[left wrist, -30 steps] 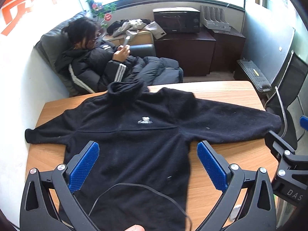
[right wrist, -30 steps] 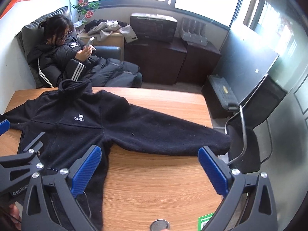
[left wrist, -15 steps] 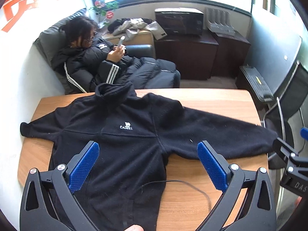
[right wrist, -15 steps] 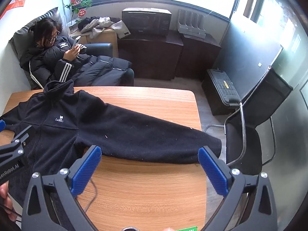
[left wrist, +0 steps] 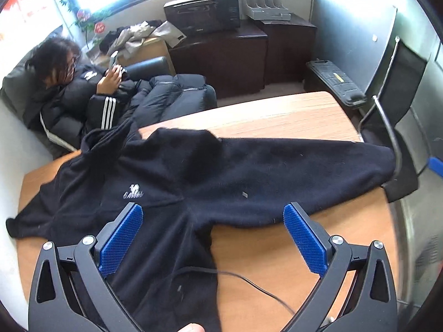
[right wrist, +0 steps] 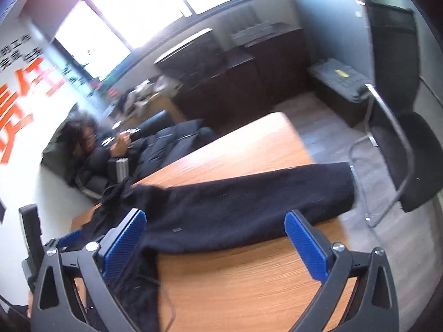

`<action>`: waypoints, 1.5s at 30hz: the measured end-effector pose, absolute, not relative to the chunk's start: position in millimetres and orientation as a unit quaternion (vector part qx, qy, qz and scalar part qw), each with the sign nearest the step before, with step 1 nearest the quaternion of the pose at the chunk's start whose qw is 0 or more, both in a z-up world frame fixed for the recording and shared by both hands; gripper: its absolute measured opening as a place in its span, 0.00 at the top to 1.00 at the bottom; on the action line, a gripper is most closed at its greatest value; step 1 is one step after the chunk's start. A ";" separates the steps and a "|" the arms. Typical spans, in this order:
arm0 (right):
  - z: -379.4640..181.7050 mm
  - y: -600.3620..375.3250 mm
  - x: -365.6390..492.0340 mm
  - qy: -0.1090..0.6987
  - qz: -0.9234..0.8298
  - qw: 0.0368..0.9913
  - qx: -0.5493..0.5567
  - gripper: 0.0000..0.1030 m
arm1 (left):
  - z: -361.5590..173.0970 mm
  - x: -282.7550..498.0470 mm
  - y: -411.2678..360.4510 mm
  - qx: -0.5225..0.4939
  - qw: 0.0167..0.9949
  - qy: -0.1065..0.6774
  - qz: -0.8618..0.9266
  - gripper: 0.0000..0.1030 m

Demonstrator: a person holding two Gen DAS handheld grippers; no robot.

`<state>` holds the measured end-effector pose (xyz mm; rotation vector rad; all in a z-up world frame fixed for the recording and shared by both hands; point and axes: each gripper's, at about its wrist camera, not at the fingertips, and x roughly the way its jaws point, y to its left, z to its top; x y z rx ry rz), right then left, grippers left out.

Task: Fold clothes
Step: 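Grasp the sleeve cuff of the black jacket with the right gripper, then lift the held sleeve and carry it across the jacket body with the right gripper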

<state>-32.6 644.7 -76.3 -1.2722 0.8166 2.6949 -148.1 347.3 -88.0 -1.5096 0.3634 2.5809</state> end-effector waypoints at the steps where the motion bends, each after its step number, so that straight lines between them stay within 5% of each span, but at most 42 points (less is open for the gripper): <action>1: -85.6 659.8 -29.9 0.252 0.874 0.045 -0.413 0.00 | -98.6 -153.7 355.7 -0.500 0.062 0.124 0.855 0.00; 5: -122.4 692.9 -35.6 0.168 0.878 0.095 -0.438 0.00 | -139.5 -169.7 386.2 -0.517 0.066 0.117 0.845 0.00; 14: -184.0 738.7 -59.4 0.208 0.866 0.085 -0.447 0.00 | -188.6 -170.2 457.9 -0.545 0.149 0.103 0.819 0.00; 22: -243.9 769.9 -85.8 0.269 0.825 0.028 -0.496 0.32 | -191.7 -156.6 483.9 -0.539 0.211 0.096 0.810 0.00; 26: -266.0 773.0 -87.4 0.271 0.806 0.026 -0.526 0.67 | -189.7 -167.4 463.5 -0.526 0.174 0.120 0.824 0.00; 29: -271.8 776.0 -85.5 0.280 0.805 0.023 -0.522 0.78 | -192.1 -179.6 442.3 -0.525 0.159 0.126 0.827 0.00; 33: -251.9 767.3 -85.7 0.256 0.822 0.017 -0.508 0.89 | -204.2 -188.1 422.0 -0.529 0.139 0.151 0.823 0.00; 45: -63.1 658.5 -73.5 0.094 0.915 -0.013 -0.393 0.90 | -182.1 -193.9 360.1 -0.523 0.112 0.130 0.835 0.00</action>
